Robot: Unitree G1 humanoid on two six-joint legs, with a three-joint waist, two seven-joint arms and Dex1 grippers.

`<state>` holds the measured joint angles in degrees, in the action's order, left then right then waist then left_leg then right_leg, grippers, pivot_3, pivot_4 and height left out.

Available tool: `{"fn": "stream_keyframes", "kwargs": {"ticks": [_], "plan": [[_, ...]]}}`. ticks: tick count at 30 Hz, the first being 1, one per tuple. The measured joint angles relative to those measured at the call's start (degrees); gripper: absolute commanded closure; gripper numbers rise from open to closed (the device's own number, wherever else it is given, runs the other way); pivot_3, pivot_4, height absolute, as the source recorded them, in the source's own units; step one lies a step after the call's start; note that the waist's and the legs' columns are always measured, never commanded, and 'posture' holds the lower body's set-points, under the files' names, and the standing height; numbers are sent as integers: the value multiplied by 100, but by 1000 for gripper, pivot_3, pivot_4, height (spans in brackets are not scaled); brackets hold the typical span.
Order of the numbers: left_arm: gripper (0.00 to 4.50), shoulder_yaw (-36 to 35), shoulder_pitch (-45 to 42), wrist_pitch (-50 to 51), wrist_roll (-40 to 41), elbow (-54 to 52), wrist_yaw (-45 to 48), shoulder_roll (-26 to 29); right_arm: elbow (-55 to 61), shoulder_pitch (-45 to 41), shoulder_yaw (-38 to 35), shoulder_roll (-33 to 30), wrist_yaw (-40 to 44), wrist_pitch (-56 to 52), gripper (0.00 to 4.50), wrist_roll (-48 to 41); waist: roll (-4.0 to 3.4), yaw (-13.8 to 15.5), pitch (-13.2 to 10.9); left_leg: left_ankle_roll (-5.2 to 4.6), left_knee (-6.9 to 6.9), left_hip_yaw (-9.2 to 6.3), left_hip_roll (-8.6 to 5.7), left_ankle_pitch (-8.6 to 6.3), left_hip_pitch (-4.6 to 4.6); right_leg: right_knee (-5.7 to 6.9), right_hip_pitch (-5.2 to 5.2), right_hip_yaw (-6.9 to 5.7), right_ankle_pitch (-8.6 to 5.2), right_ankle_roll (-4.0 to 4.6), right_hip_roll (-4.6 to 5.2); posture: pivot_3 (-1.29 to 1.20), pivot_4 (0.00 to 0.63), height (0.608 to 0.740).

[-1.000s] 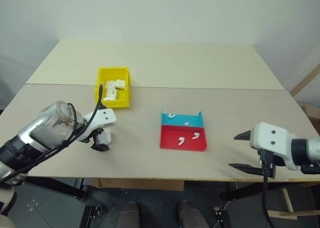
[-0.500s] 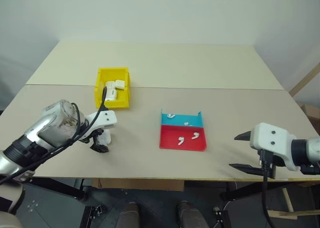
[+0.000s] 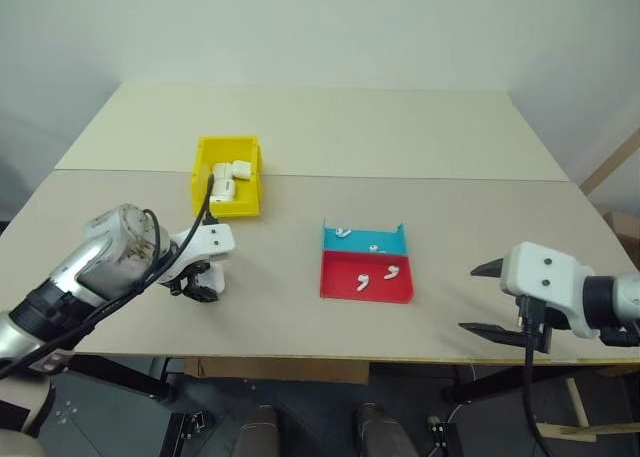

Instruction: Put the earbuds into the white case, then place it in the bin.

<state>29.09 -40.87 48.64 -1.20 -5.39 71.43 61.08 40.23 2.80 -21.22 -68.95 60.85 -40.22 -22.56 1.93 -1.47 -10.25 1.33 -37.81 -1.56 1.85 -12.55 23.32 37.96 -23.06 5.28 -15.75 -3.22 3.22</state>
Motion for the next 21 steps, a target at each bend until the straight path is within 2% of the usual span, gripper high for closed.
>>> {"fn": "stream_keyframes", "kwargs": {"ticks": [4,7,9,11,12,15,18,21], "plan": [[1686,-1386,692,110,753,-570,-129,-50,-273,-305,59,-1,-10,424,0,157,0,-30,0,-3,1,2,-1,-2,7,-2,-7,0,-1,-1,5,0,150,740],[1686,-2173,1248,120,1169,-892,-307,-223,-420,-703,199,-101,25,461,0,125,-4,-46,2,-3,1,3,-1,-2,-1,-1,-3,2,0,0,5,0,150,740],[1686,-3033,1942,-240,1584,-1120,-574,-910,-527,-1191,455,-195,134,463,0,28,-17,-74,8,-3,0,6,-1,-2,-6,4,3,3,0,0,10,0,150,740],[1686,-3825,2769,-1236,2049,-1382,-877,-2064,-603,-1781,884,-328,291,472,0,-75,-20,-93,12,-3,0,9,3,-2,-10,3,3,4,3,5,13,0,150,740],[1686,-3933,3049,-1577,2214,-1473,-960,-2417,-626,-2026,1110,-358,331,470,0,-75,-8,-84,11,-3,0,2,6,-2,-4,4,1,-2,6,10,8,0,150,740],[1686,-4307,3473,-2349,2473,-1586,-1212,-3004,-830,-2883,1997,-290,448,398,0,45,-4,-76,13,-2,0,1,8,-2,-14,4,4,-2,13,20,5,0,150,740],[1686,-4513,3699,-3413,2627,-1611,-1386,-3659,-1070,-3577,2857,50,539,255,0,301,-9,-54,19,-2,-1,4,3,-2,-22,-4,18,-2,14,16,10,0,150,740],[1686,-4428,4013,-4176,2653,-1575,-1364,-3986,-1245,-3946,3442,481,527,108,0,557,-6,-48,21,-2,0,1,2,-2,-7,-4,4,-3,14,16,9,0,150,740]]}}
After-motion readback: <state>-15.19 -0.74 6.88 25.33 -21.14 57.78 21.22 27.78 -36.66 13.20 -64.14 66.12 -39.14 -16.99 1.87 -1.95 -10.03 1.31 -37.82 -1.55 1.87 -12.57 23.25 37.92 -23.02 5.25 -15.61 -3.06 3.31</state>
